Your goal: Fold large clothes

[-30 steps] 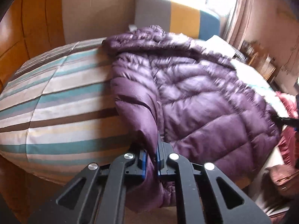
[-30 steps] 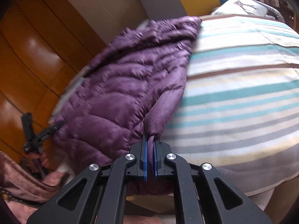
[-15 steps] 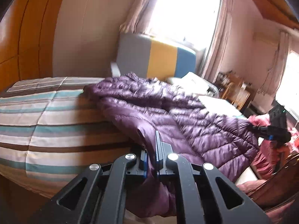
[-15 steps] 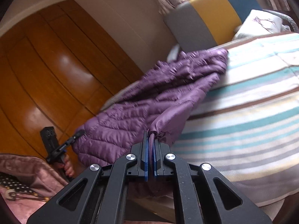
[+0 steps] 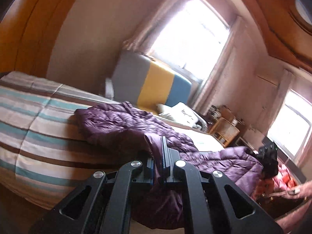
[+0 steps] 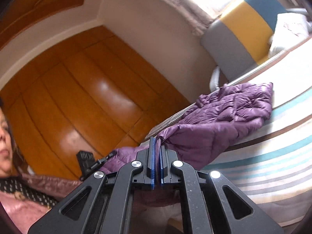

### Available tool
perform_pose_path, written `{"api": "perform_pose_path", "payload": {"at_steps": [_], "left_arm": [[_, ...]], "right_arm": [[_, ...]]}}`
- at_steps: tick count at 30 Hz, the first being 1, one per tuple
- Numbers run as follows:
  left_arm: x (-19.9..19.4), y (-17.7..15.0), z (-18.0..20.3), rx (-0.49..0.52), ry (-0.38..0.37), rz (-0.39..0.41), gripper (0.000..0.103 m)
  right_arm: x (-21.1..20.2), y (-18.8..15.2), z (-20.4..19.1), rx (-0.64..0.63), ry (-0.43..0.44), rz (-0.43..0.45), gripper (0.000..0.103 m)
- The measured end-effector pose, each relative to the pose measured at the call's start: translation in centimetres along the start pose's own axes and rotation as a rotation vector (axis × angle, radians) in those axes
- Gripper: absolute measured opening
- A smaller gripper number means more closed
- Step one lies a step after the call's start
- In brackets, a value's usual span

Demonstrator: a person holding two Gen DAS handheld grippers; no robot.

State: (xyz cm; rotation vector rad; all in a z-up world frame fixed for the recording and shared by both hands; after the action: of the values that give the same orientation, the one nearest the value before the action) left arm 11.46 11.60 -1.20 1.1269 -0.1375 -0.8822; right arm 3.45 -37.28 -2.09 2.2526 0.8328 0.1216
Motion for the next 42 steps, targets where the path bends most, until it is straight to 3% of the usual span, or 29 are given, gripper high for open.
{"api": "perform_pose_path", "payload": {"at_steps": [6, 17, 29, 30, 34, 37, 39, 40, 41, 42], "left_arm": [[3.6, 0.4, -3.3, -0.072, 0.075, -0.070, 0.006], [11.2, 3.1, -5.4, -0.052, 0.162, -0.123, 0.007], [20.3, 3.6, -9.7, -0.124, 0.274, -0.209, 0.012], [20.9, 3.6, -10.0, -0.128, 0.280, -0.215, 0.014], [22.5, 3.4, -11.3, -0.183, 0.283, -0.230, 0.026], [22.7, 3.6, -12.0, -0.248, 0.244, -0.198, 0.047], [22.1, 4.0, -12.6, -0.290, 0.216, -0.154, 0.066], [21.6, 4.3, -12.9, -0.303, 0.230, -0.121, 0.073], [21.3, 4.6, -13.2, -0.302, 0.264, -0.092, 0.088], [20.6, 4.9, -13.4, -0.298, 0.302, -0.054, 0.093]], "right_arm": [[2.3, 2.9, 4.5, 0.095, -0.110, 0.023, 0.004], [6.5, 5.7, 9.7, 0.183, -0.194, 0.039, 0.004], [10.9, 7.2, 16.4, 0.287, -0.324, 0.036, 0.004], [11.2, 7.2, 16.9, 0.296, -0.335, 0.037, 0.004], [12.3, 7.1, 18.5, 0.326, -0.330, 0.043, 0.022], [12.0, 6.8, 19.2, 0.379, -0.303, 0.071, 0.048], [11.6, 6.7, 19.3, 0.379, -0.301, 0.097, 0.052], [11.1, 6.7, 19.3, 0.371, -0.311, 0.107, 0.055], [10.5, 6.6, 19.2, 0.367, -0.320, 0.115, 0.059], [10.1, 6.5, 19.2, 0.364, -0.327, 0.123, 0.060]]}}
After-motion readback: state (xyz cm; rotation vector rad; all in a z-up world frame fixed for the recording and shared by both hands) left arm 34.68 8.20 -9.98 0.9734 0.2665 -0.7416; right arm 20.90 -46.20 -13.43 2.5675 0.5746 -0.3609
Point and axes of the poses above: each gripper's, at about its wrist camera, not at the fingertips, and x roughly the way its jaws point, z to its right, y to its top, the point moved 3 cm from there along x, roughly the way its jaws point, and after that the axes turned 1 degree about -y, right-handed, at the moved point
